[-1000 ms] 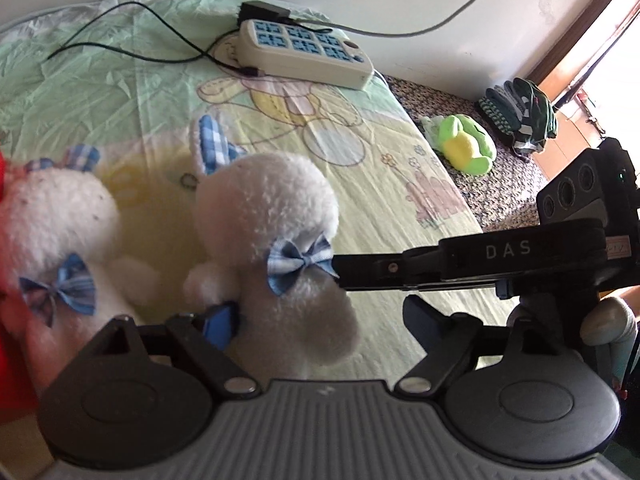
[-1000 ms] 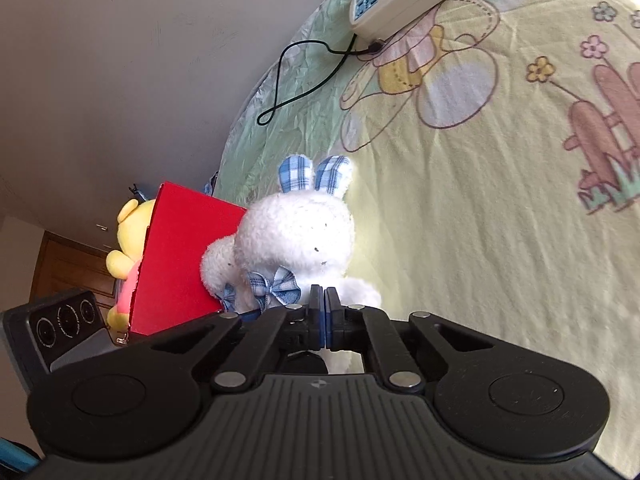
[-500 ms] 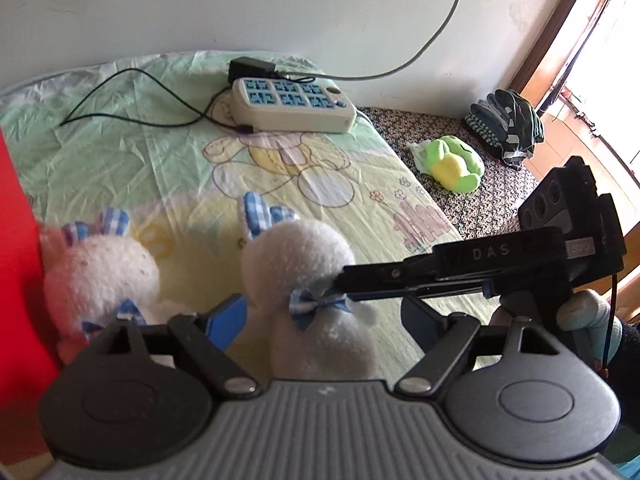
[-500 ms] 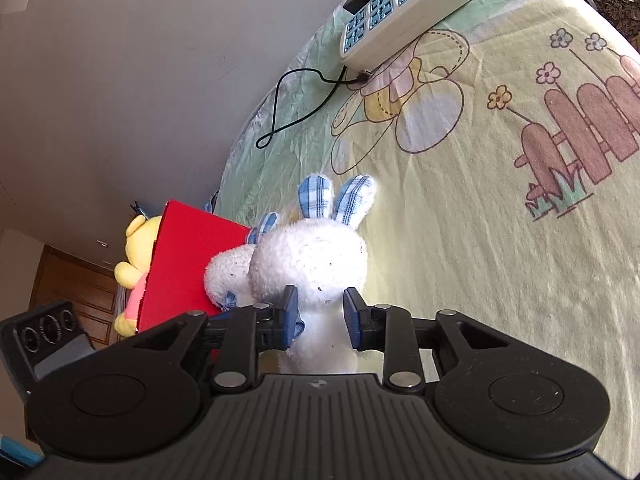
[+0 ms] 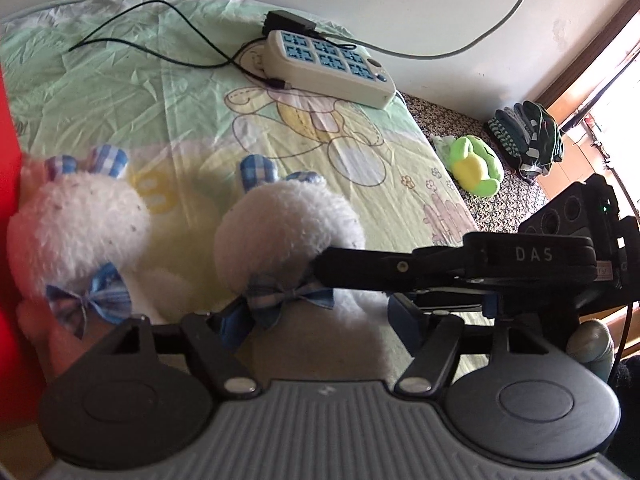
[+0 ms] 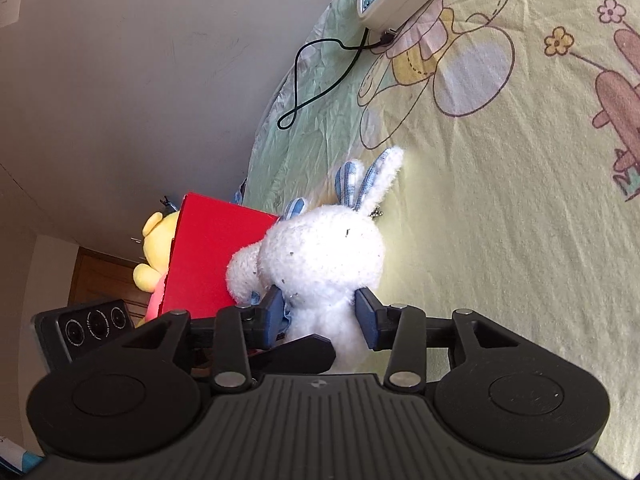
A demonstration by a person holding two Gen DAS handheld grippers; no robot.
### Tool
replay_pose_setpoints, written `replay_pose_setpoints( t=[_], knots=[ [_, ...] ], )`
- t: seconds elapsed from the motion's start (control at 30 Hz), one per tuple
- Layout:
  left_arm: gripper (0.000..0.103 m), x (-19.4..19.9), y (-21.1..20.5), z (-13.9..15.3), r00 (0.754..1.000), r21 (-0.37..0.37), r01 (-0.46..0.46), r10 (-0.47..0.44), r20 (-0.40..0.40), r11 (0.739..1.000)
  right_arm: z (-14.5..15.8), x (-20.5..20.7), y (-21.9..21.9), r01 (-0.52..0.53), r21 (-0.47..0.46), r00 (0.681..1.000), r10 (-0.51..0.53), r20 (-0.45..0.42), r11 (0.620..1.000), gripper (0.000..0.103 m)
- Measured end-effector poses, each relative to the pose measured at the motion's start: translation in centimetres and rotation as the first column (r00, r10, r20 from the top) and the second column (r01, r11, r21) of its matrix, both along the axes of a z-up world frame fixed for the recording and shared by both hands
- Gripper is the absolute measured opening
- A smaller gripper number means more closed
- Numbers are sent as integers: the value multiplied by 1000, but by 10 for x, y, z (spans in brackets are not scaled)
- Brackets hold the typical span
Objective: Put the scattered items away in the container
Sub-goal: 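Lift the white bunny with the right gripper and carry it over the box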
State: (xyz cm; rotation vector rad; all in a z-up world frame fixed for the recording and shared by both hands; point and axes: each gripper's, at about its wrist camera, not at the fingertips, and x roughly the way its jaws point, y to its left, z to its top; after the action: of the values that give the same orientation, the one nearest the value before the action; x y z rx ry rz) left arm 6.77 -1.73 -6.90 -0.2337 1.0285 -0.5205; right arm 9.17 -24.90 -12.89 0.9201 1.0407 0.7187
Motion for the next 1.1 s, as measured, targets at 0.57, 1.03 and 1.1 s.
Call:
replay_pose_setpoints(
  t=[0.57,1.03,1.1],
  knots=[
    [71,-52,2,62,975,23,29,-33,219,999,58,-42,6,63,12,991,-64,115,998,38],
    [71,-97,84,122,918,43,-2,-16,396,999,127,-78,87,82,9,951,-81,297,997,39],
    [71,-104,102,128,910,43,-12,-7,415,999,134,-82,104,75,10,944,-74,321,997,39]
  ],
)
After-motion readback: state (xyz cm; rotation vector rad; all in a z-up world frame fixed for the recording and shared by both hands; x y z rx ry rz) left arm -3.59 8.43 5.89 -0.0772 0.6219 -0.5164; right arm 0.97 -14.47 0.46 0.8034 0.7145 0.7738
